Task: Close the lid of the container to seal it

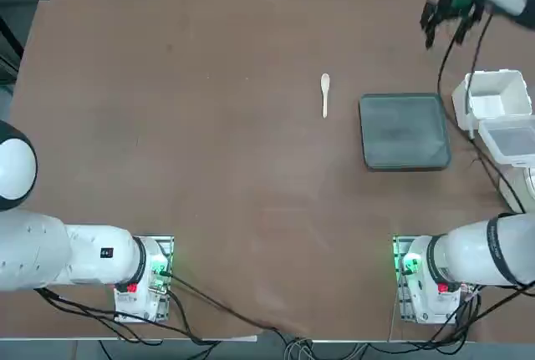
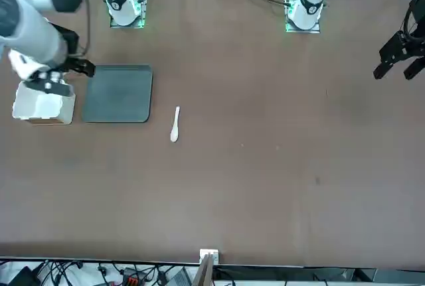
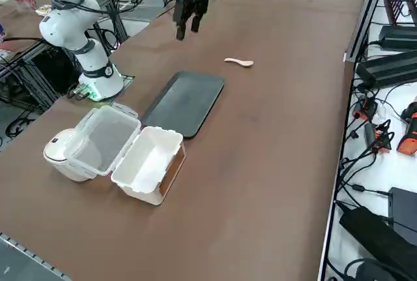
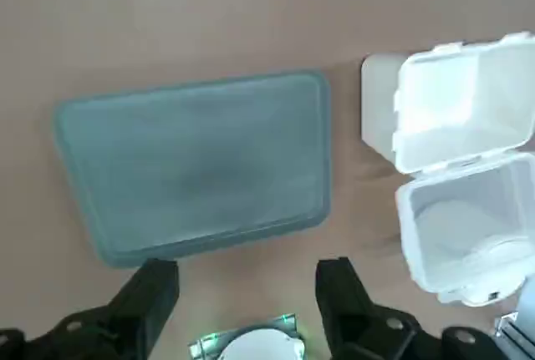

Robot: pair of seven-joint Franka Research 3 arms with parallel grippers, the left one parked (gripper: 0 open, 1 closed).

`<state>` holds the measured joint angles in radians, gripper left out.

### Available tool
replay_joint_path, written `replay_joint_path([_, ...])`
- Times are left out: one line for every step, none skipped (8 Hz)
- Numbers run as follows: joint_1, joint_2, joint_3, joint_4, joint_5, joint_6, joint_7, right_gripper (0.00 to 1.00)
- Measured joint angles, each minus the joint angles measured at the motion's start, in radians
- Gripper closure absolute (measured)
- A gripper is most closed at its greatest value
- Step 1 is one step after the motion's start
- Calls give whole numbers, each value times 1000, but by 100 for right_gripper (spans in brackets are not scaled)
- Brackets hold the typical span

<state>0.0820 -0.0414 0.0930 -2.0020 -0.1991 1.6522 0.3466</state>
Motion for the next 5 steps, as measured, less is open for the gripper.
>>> replay_joint_path([4,-12,0,-131,-11,104,44,1])
replay_joint_path([2,-17,-2,-244,-21,194,87,4])
replay_joint_path([-3,-17,-5,-314,-33,233,114,7])
replay_joint_path([-18,-14,-8,-345,-73,239,125,18])
replay_joint_path([-55,6,-12,-359,-122,238,127,40])
